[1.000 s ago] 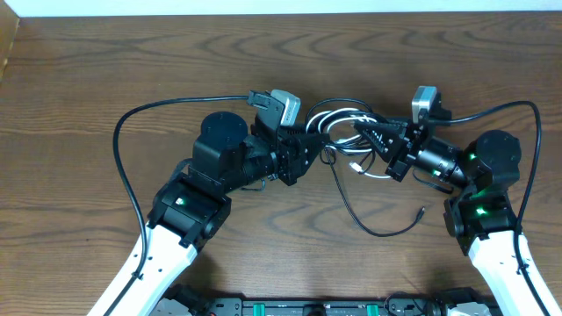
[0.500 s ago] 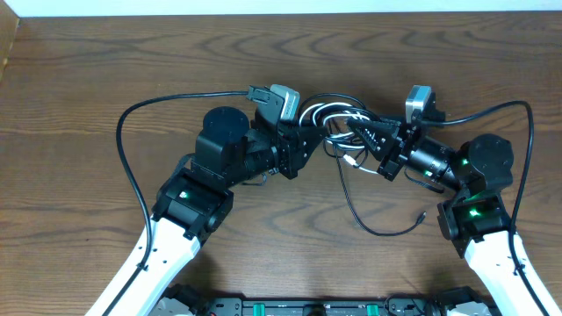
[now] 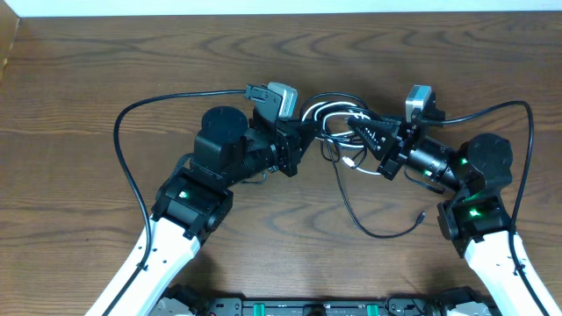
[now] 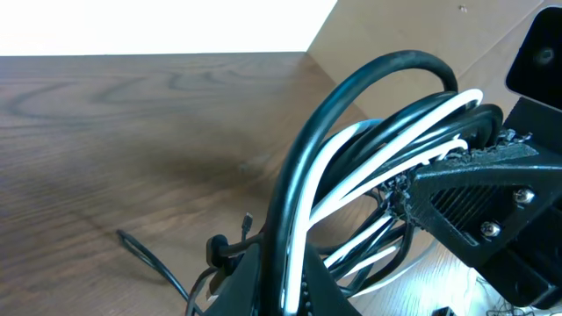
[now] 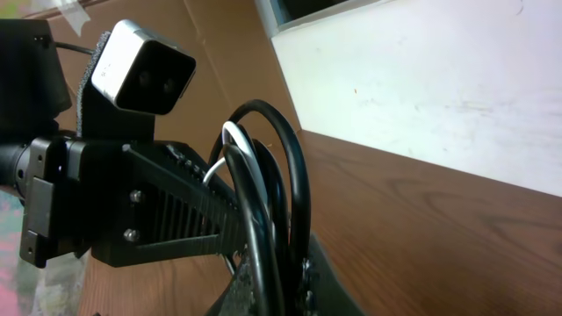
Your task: Untangle cables
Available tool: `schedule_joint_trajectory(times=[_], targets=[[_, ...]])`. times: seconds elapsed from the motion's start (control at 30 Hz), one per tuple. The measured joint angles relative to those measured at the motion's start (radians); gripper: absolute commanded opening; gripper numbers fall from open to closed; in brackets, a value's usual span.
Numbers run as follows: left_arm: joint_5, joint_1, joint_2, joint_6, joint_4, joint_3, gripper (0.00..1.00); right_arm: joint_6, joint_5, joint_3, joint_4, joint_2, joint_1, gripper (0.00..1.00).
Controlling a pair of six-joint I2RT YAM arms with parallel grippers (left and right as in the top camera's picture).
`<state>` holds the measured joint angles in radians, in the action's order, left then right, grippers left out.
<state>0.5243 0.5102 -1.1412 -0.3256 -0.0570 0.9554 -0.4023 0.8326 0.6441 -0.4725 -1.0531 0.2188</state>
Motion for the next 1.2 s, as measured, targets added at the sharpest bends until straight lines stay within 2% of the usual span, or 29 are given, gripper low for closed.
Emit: schedule_joint_trajectory(times=[0.03, 0.1, 0.27, 0.33, 0.7, 0.9, 1.07, 1.2], targets=[[0.000, 0.000, 0.000, 0.000, 0.002, 0.000, 0.08, 0.000, 0.000, 0.000, 0.000, 0.000, 0.000, 0.02], [-0.001, 0.000, 0.000, 0.001, 0.002, 0.000, 0.08, 0.000, 0.000, 0.000, 0.003, 0.000, 0.000, 0.13], [-0.003, 0.003, 0.000, 0.023, 0.006, 0.000, 0.08, 0.008, 0.011, 0.000, 0.021, 0.000, 0.010, 0.46], [-0.003, 0.006, -0.001, 0.047, 0.006, 0.000, 0.08, 0.008, 0.015, 0.000, 0.021, 0.000, 0.013, 0.52], [-0.084, -0.007, -0.002, 0.094, -0.049, 0.000, 0.08, 0.028, 0.029, 0.000, 0.031, 0.000, 0.010, 0.60], [-0.109, -0.056, -0.002, 0.095, -0.064, 0.000, 0.08, 0.063, 0.030, 0.001, 0.124, 0.001, -0.024, 0.56], [-0.112, -0.064, -0.002, 0.095, -0.066, 0.000, 0.08, 0.122, 0.029, 0.001, 0.189, 0.001, -0.032, 0.45], [-0.112, -0.064, -0.002, 0.095, -0.066, 0.000, 0.07, 0.193, 0.030, 0.001, 0.235, 0.001, -0.034, 0.45]])
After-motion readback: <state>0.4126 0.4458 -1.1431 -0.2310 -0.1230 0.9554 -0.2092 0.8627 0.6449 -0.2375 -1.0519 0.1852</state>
